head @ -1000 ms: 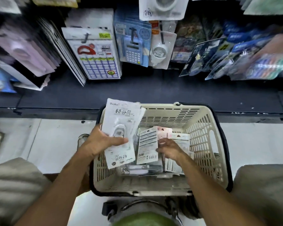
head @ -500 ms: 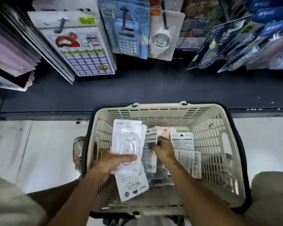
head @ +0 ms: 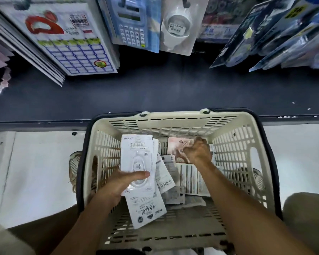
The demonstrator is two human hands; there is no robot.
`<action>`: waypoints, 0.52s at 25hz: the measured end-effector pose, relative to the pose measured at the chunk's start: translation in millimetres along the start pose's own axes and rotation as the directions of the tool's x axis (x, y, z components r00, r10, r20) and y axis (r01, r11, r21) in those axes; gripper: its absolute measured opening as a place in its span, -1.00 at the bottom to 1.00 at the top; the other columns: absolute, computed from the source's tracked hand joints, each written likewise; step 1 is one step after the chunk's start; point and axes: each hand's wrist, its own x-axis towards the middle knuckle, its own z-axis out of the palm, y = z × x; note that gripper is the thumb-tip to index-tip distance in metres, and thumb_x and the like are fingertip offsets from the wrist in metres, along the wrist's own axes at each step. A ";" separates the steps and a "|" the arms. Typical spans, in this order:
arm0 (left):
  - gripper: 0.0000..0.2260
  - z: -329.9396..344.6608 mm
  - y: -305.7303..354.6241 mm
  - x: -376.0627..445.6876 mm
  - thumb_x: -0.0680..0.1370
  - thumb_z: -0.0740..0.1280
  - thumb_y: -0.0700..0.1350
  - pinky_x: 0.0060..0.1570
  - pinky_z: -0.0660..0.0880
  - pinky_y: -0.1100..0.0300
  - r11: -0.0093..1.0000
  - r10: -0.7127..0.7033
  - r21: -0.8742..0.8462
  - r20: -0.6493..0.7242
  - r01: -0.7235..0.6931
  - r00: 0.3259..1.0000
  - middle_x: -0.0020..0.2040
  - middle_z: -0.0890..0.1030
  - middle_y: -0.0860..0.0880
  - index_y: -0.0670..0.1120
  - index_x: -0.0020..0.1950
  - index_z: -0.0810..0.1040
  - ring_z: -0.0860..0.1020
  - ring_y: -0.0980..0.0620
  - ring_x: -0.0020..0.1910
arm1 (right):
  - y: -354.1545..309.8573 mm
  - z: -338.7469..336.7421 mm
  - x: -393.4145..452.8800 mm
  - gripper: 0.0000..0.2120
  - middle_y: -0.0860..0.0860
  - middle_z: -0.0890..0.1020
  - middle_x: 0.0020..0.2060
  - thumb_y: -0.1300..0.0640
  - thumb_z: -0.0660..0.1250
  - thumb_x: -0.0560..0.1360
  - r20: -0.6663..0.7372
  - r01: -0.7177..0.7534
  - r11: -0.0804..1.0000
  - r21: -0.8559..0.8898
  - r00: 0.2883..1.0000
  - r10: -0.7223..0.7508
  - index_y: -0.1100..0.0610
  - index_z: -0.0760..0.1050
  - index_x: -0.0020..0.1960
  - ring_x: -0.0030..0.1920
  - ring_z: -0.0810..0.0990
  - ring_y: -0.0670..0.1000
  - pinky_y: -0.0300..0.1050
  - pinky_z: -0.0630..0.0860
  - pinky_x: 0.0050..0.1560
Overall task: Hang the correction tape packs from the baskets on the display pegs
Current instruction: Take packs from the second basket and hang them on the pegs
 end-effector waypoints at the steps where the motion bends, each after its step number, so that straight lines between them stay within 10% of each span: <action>1: -0.62 0.2 -2.9 1.2 0.22 0.65 -0.13 -0.44 0.58 0.27 0.999 -0.001 -0.033 -0.025 0.000 1.000 -0.13 0.77 -0.05 -0.10 0.00 0.72 0.74 0.03 -0.25 | 1.5 2.3 4.0 -0.46 0.10 0.55 0.27 0.06 0.45 0.49 0.018 0.001 0.999 -0.042 1.000 0.000 0.17 0.38 0.41 0.24 0.55 0.14 -0.02 0.44 0.23; 4: -0.70 -0.3 -6.4 2.6 0.31 0.63 -0.20 -0.34 0.63 0.17 0.997 -0.028 -0.080 -0.081 0.022 0.996 -0.13 0.77 -0.10 -0.12 0.01 0.72 0.75 -0.06 -0.21 | -0.2 11.6 12.6 -0.39 0.13 0.53 0.29 -0.01 0.51 0.45 0.124 -0.107 0.971 0.216 0.989 0.081 0.16 0.37 0.38 0.29 0.50 0.18 0.00 0.37 0.23; 8: -0.68 1.5 -5.3 -0.6 0.33 0.63 -0.23 -0.07 0.66 -0.02 0.993 -0.055 -0.112 -0.124 0.041 0.991 -0.09 0.76 -0.15 -0.18 0.05 0.71 0.75 -0.17 -0.13 | 5.9 15.3 8.7 -0.13 0.18 0.29 0.52 -0.24 0.47 0.40 -0.049 0.116 0.956 -0.271 0.990 -0.134 0.18 0.25 0.53 0.52 0.22 0.23 0.21 0.21 0.44; 13: -0.69 -0.2 -7.7 -1.2 0.32 0.64 -0.20 -0.23 0.64 0.11 0.993 -0.056 -0.113 -0.131 0.041 0.990 -0.11 0.76 -0.13 -0.17 0.02 0.71 0.75 -0.12 -0.17 | 1.6 11.7 5.1 -0.37 0.05 0.57 0.31 -0.16 0.50 0.41 -0.035 0.252 0.959 -0.131 0.965 -0.259 0.13 0.47 0.36 0.36 0.43 0.09 0.05 0.25 0.34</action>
